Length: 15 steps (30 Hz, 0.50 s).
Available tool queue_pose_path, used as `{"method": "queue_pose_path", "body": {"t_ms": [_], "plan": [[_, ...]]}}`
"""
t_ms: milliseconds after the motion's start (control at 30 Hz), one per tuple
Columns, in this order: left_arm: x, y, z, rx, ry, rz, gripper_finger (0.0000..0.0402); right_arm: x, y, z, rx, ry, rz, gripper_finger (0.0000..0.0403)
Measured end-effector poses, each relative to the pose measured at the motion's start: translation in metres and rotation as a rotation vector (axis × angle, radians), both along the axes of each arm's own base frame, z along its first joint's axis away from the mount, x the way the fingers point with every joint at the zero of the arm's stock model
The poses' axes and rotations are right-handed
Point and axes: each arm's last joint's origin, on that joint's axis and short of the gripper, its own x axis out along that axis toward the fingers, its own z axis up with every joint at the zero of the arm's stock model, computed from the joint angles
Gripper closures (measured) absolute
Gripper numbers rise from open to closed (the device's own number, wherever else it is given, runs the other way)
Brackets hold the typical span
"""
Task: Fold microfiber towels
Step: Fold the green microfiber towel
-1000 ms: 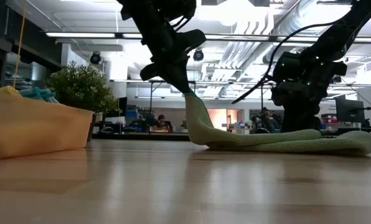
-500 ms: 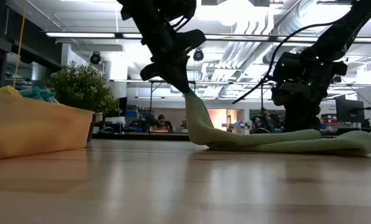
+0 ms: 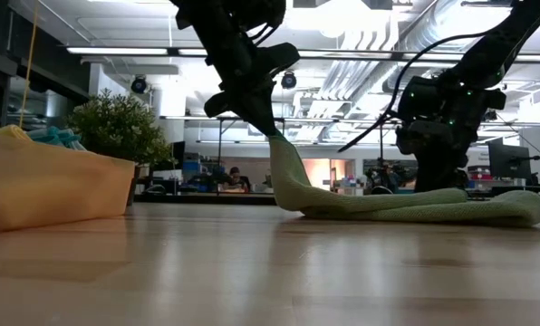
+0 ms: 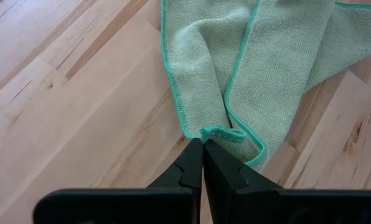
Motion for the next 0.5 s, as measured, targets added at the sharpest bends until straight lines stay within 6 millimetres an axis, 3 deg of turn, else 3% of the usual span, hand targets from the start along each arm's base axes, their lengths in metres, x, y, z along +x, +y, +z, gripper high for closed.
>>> {"method": "queue_pose_path", "body": {"t_ms": [500], "plan": [[0.0,0.0,0.0,0.004,0.001,-0.005,0.04,0.01,0.012,0.0,-0.058,0.027,0.05,0.0289]]}}
